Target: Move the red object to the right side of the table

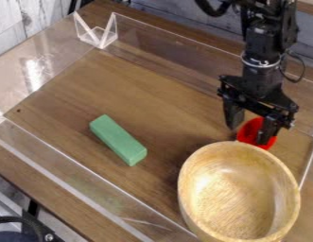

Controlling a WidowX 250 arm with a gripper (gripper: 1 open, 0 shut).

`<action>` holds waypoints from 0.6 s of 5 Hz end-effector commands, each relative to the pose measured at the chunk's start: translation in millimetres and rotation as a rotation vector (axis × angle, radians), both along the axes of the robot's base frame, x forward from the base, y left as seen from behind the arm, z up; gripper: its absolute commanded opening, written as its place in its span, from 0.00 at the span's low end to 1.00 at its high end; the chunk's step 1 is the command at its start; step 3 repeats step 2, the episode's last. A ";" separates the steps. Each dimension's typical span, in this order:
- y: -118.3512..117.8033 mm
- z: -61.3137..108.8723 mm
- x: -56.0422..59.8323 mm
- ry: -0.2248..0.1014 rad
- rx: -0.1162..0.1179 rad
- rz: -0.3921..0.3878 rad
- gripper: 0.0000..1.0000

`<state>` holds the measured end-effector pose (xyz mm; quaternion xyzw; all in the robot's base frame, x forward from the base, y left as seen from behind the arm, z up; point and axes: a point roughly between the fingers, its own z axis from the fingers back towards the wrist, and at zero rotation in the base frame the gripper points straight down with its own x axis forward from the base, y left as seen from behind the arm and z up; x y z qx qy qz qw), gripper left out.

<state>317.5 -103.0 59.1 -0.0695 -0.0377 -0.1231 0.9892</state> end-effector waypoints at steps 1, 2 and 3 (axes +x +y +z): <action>4.6 25.6 5.3 -0.098 -0.016 0.004 0.00; 14.2 24.4 -1.0 -0.109 -0.013 0.022 0.00; 14.2 24.4 -1.0 -0.109 -0.013 0.022 0.00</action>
